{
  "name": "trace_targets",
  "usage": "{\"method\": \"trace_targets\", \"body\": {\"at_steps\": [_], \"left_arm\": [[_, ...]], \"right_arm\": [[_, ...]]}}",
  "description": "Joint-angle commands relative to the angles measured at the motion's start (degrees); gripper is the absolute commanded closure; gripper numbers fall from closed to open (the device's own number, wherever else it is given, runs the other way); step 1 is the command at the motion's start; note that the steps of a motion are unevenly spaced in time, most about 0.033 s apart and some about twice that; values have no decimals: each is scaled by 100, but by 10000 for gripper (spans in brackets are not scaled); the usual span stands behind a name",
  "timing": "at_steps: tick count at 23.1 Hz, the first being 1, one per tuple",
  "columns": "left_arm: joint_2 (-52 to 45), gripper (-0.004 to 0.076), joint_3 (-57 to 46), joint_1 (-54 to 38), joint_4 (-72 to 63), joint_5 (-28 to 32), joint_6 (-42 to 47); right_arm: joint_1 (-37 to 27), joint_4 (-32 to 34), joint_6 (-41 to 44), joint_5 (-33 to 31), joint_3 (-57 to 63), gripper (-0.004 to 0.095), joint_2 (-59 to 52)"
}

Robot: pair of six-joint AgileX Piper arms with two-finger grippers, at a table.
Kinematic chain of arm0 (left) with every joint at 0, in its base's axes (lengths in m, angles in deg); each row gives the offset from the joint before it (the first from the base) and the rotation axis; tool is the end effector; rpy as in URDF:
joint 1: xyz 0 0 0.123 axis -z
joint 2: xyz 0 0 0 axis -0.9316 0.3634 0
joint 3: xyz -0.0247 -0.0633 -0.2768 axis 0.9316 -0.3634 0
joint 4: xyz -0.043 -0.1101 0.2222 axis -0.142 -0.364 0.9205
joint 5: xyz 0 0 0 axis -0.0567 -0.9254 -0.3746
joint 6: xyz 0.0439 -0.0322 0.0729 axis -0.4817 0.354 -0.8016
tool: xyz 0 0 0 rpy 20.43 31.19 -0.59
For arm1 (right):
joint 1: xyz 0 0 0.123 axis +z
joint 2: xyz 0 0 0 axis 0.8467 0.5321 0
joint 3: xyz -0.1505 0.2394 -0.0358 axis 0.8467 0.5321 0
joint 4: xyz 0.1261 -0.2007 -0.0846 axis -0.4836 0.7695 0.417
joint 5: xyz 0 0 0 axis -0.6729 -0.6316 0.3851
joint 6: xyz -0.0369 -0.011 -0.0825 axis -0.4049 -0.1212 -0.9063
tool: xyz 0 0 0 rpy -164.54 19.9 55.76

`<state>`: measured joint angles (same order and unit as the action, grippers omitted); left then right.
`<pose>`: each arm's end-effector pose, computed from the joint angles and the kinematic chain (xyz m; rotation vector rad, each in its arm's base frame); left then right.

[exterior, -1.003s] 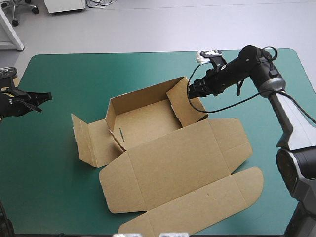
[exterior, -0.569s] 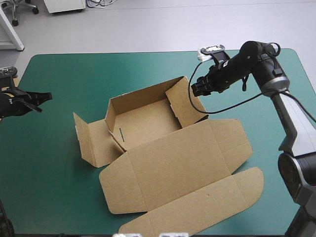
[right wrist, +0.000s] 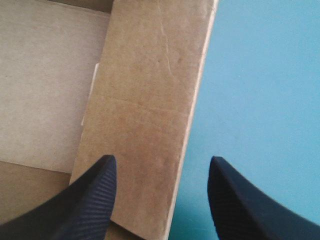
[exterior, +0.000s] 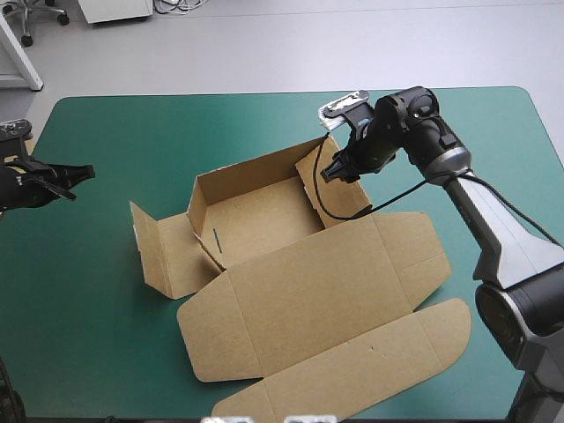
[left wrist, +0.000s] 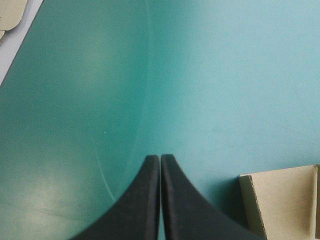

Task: Fold the box

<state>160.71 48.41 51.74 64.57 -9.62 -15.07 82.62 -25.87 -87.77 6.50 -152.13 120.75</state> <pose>0.2769 0.0737 0.3671 -0.2926 2.3418 0.0098 0.3669 0.1705 0.3560 -0.7806 2.5174 0.1082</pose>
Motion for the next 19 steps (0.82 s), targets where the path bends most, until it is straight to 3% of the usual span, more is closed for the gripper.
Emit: {"method": "trace_targets", "body": {"at_steps": [1,19], "left_arm": [[-165,726,193,-18,-97,241,16],[-165,726,193,-18,-97,230,-4]], "right_arm": [[-17,80,36,238,-183,393,-72],[-17,-21,45,309,-183,395,565]]}}
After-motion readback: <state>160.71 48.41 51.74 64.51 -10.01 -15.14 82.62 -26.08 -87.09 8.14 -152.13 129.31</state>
